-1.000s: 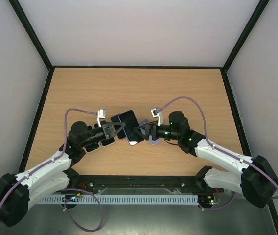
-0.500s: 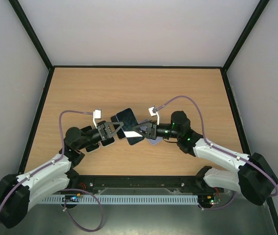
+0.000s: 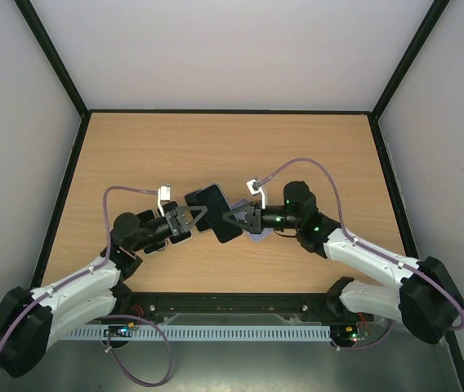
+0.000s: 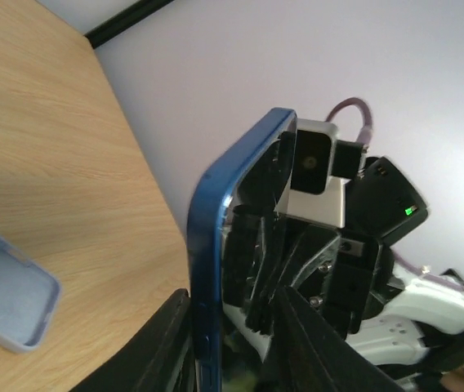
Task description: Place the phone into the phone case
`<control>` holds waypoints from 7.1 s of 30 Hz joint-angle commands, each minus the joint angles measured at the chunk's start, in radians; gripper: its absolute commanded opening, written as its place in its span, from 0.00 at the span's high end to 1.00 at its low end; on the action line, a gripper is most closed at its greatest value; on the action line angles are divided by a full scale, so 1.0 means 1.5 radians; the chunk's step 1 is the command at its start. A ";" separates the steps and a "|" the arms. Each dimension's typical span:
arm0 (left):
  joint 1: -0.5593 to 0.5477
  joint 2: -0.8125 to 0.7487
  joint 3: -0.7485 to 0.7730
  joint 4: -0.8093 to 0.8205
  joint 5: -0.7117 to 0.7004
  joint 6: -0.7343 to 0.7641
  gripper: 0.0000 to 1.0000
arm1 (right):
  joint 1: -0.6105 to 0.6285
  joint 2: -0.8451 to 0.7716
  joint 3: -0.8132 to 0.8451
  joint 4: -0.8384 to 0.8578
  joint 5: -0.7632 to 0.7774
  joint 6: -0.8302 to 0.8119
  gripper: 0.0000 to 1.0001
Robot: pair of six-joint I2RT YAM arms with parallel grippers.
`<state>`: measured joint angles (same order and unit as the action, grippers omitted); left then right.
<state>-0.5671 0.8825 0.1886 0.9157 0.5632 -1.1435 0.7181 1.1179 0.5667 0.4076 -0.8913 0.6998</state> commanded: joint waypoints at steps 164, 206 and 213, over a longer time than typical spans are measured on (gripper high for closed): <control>-0.225 0.449 0.200 -0.396 -0.175 0.119 0.60 | 0.119 0.147 0.052 -0.550 0.421 0.031 0.83; -0.156 0.478 0.350 -0.595 -0.237 0.247 0.59 | -0.046 0.347 0.302 -0.605 0.382 -0.178 0.84; -0.156 0.506 0.369 -0.610 -0.239 0.256 0.60 | -0.051 0.387 0.307 -0.587 0.343 -0.189 0.84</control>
<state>-0.8062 1.6207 0.7185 0.0376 0.2123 -0.7834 0.6472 1.6730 1.0023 -0.4965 -0.3393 0.4446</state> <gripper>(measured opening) 0.403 0.161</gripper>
